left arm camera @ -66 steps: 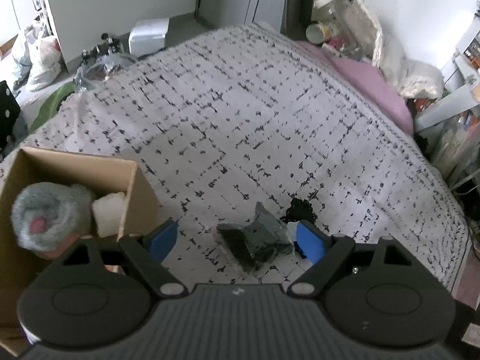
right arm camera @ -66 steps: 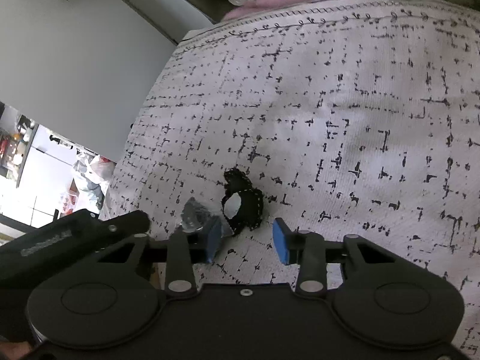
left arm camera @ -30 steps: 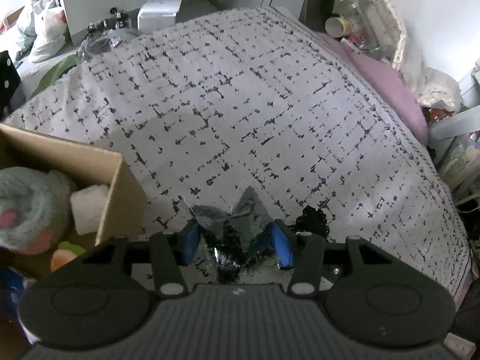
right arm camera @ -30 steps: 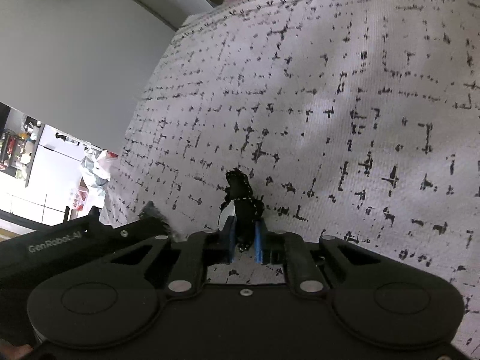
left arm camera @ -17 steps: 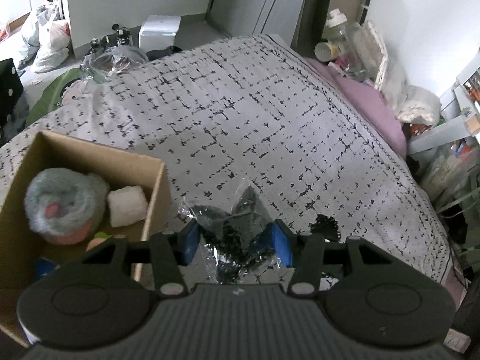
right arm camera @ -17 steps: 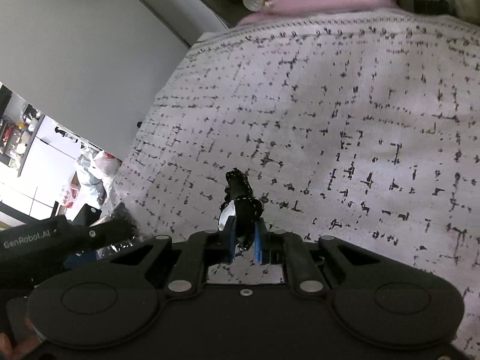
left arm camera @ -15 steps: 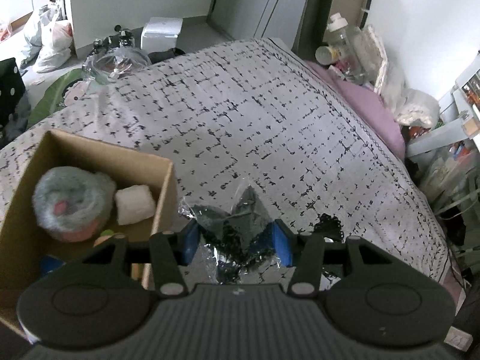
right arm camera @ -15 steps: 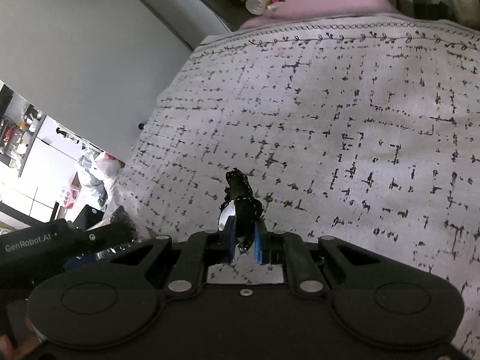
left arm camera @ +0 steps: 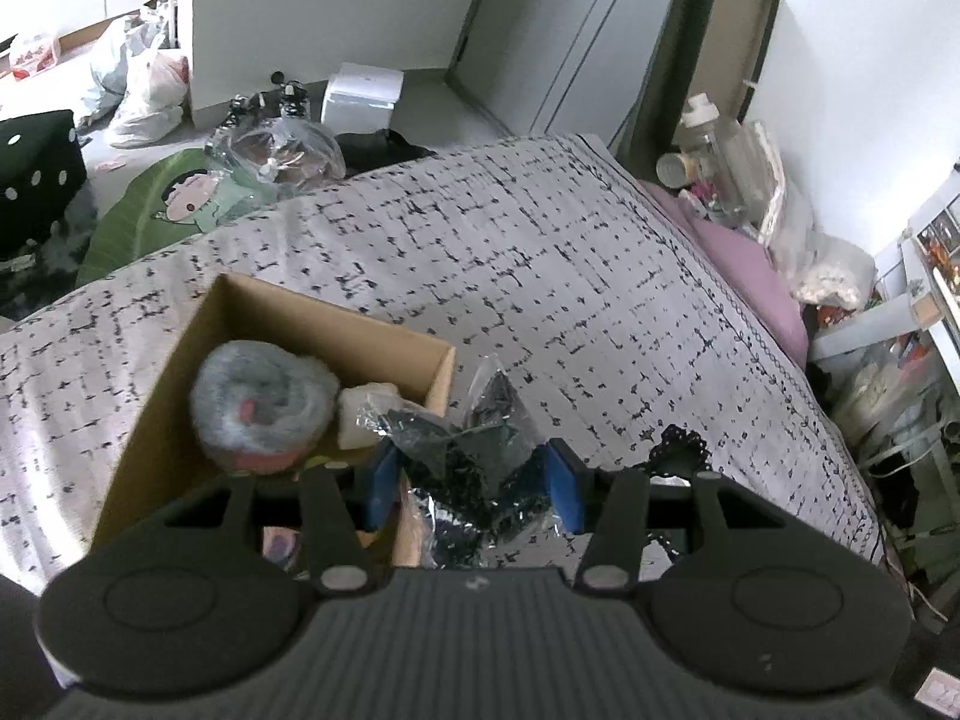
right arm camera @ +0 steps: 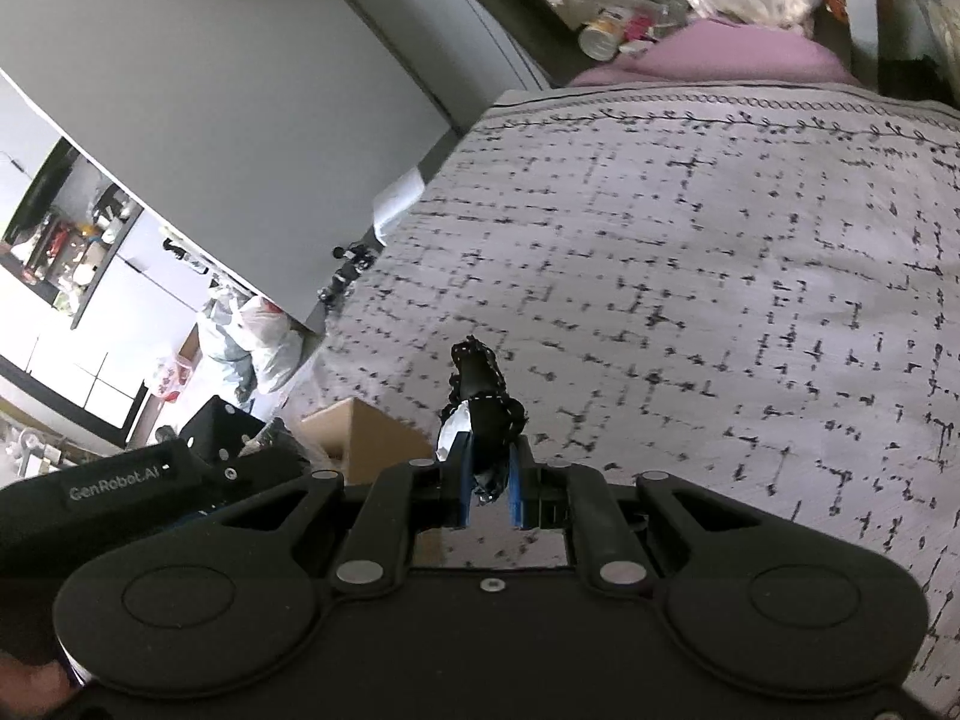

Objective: Organize soft objects
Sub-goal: 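Carry the black bag and black plush in both tools over the box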

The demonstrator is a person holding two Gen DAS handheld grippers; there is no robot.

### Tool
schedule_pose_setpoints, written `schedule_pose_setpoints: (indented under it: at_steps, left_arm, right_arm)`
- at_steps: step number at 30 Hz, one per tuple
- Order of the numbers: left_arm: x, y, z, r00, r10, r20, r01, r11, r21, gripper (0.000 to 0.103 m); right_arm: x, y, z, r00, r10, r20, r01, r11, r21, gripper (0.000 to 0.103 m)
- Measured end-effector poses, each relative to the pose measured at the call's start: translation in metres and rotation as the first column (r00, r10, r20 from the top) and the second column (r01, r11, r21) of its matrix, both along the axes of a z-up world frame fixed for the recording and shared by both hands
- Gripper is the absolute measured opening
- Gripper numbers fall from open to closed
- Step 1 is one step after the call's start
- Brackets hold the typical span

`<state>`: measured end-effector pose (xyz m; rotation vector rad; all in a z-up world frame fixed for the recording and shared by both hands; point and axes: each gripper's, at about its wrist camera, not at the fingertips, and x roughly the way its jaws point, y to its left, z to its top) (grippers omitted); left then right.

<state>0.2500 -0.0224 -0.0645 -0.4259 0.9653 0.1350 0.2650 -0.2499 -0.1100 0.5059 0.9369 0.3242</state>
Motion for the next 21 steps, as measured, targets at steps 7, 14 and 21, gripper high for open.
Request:
schedule_pose_setpoints:
  at_steps: [7, 14, 21]
  left_arm:
    - [-0.017, 0.029, 0.003, 0.999, 0.051, 0.003, -0.051, 0.999, -0.005, 0.051]
    - [-0.030, 0.061, 0.001, 0.995, 0.105, -0.003, -0.105, 0.995, -0.004, 0.051]
    - [-0.038, 0.084, -0.005, 0.990, 0.136, -0.021, -0.137, 0.991, -0.008, 0.051]
  right_arm:
    - [-0.007, 0.026, 0.014, 0.999, 0.033, 0.023, -0.033, 0.999, -0.005, 0.012]
    - [-0.012, 0.052, 0.020, 0.997, 0.068, 0.028, -0.068, 0.998, -0.013, 0.012]
    - [-0.015, 0.076, 0.023, 0.995, 0.100, 0.028, -0.100, 0.995, -0.027, 0.012]
